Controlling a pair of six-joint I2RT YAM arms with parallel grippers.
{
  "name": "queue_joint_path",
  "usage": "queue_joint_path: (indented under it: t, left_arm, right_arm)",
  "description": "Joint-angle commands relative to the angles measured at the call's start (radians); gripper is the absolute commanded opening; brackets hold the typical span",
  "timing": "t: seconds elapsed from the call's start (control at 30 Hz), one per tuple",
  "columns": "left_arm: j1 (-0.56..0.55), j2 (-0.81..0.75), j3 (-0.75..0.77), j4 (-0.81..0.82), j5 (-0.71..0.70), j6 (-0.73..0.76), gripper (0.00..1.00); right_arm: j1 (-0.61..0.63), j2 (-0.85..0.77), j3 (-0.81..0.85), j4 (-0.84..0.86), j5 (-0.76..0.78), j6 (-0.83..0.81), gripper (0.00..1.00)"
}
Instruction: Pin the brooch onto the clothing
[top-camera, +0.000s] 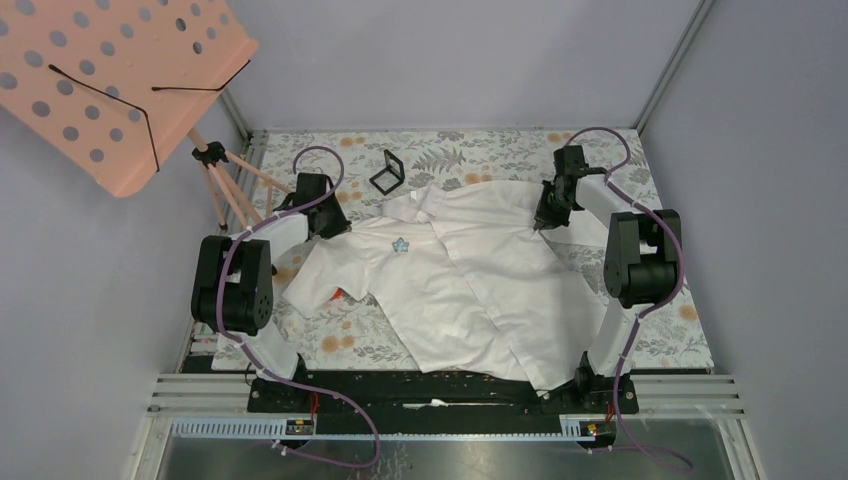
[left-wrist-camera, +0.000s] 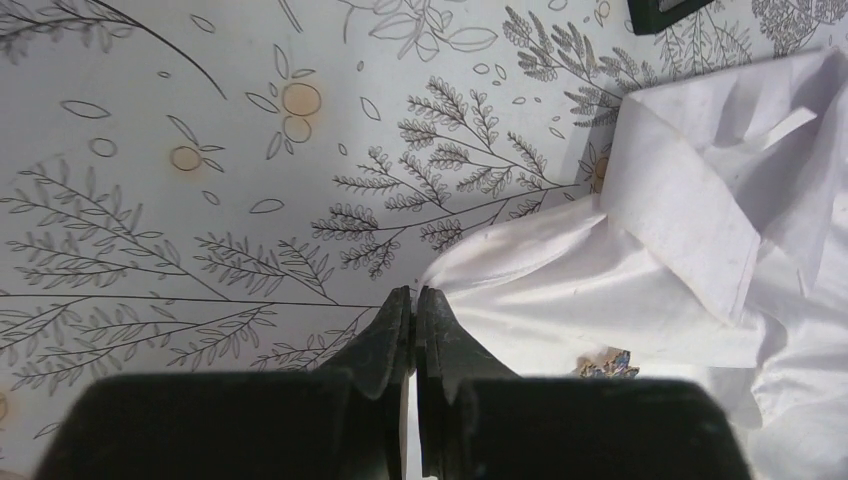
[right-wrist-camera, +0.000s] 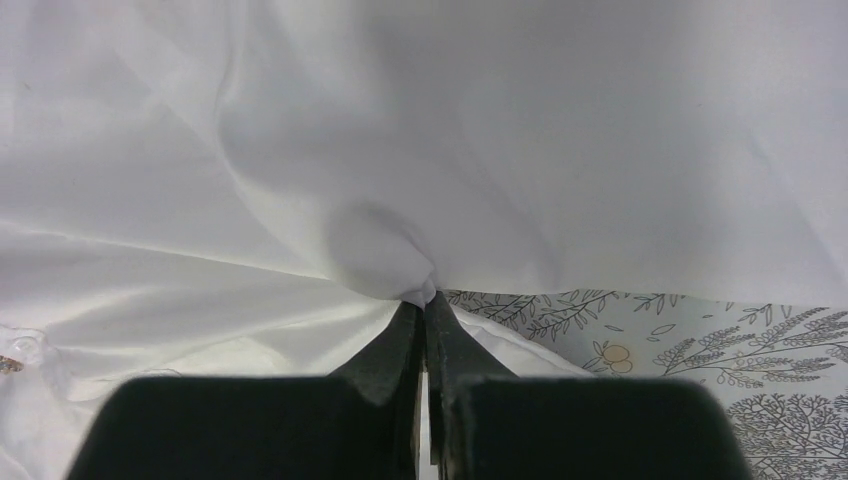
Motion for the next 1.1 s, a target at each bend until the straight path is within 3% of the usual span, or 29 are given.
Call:
queue_joint_path:
  t: [0.0,0.23,0.27,0.3,0.37,0.4,0.43,0.5,0.73,1.07]
  left_arm:
    - [0.017,-0.065,0.001,0.043,-0.075,0.006,0.00]
    - [0.018,-0.045,0.023,0.078,-0.014,0.018,0.00]
    - [0.018,-0.040,0.033,0.073,-0.002,0.024,0.00]
    - [0.018,-0.034,0.044,0.061,0.000,0.029,0.04]
    - [0.017,-0.045,0.052,0.043,-0.004,0.035,0.33]
    - [0.014,-0.059,0.052,0.043,-0.007,0.038,0.47]
    - [0.009,-0.069,0.051,0.040,-0.011,0.042,0.57]
    - [-0.005,-0.085,0.060,0.032,-0.009,0.049,0.66]
    - [-0.127,-0.016,0.172,-0.012,0.005,0.054,0.74]
    - [-0.186,0.217,0.407,-0.128,0.028,0.021,0.81]
  right_arm:
    - [-0.017,0.013,0.050,-0.034,0.060,-0.024,0.00]
    - [-0.019,0.018,0.074,-0.034,0.024,-0.044,0.00]
    - [-0.019,0.019,0.084,-0.038,0.015,-0.051,0.07]
    - [-0.019,0.018,0.095,-0.054,0.011,-0.056,0.21]
    - [-0.018,-0.003,0.109,-0.080,0.007,-0.063,0.48]
    - [-0.017,-0.023,0.100,-0.085,0.005,-0.063,0.57]
    - [-0.016,-0.047,0.086,-0.083,0.000,-0.061,0.63]
    - [-0.010,-0.116,0.042,-0.070,-0.023,-0.052,0.70]
    - [0.151,-0.302,-0.105,-0.077,-0.015,-0.030,0.74]
    - [0.686,-0.516,-0.359,0.143,-0.052,0.030,0.75]
